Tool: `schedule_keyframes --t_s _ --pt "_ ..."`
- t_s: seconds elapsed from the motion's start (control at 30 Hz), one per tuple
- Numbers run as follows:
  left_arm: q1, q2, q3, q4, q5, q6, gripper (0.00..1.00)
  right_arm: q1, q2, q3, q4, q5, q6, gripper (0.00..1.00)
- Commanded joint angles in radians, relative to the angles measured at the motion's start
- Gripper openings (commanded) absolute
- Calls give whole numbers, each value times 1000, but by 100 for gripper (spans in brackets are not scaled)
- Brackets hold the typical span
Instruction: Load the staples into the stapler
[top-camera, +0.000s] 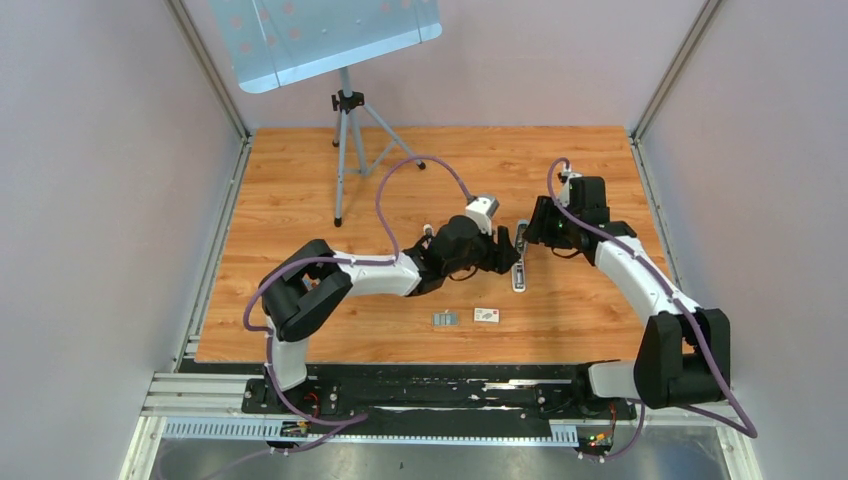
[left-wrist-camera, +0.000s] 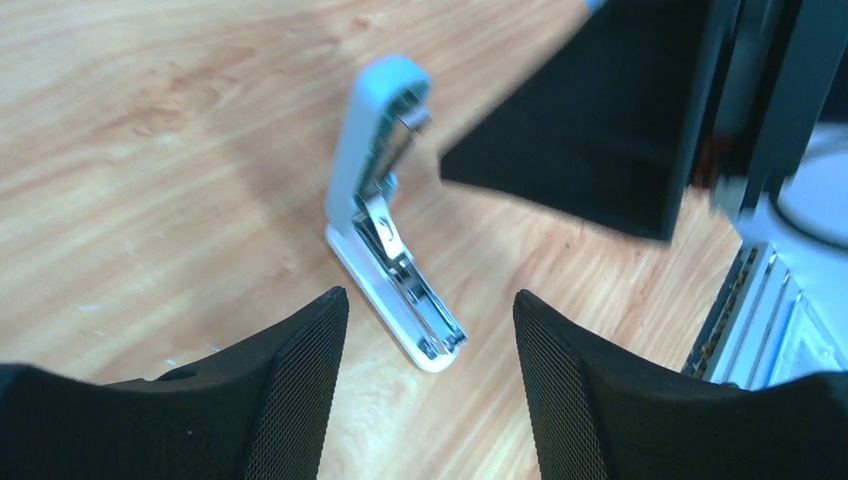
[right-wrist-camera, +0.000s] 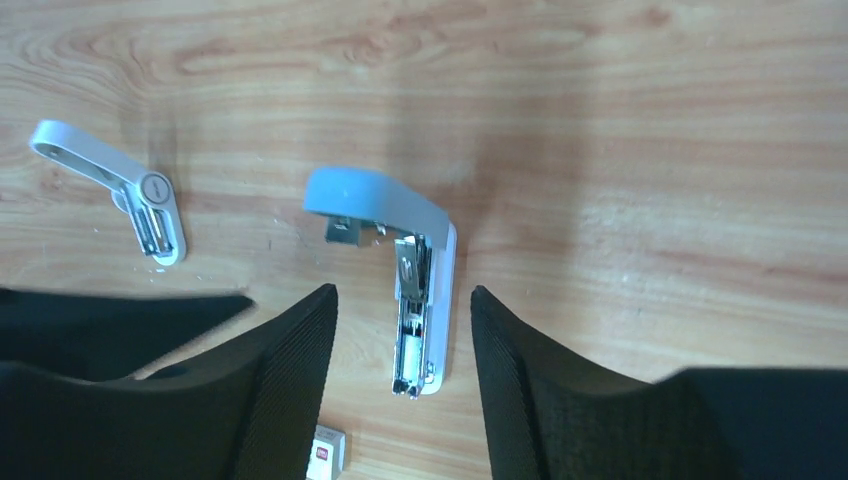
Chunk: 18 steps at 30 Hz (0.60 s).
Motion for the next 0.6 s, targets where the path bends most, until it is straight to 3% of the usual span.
schedule_keyframes --t_s 0.0,0.17,0.37,0.57 --pt "-90 8 -24 30 -155 60 66 -39 -9 89 -25 -66 -12 59" --pt "-168 82 55 -44 -279 105 72 -66 61 170 -34 -129 -24 68" --pt "-191 170 140 -130 -351 131 76 -75 97 219 -57 -135 -33 71" --pt "-196 239 185 -151 -356 138 66 -76 117 234 -66 -139 -50 69"
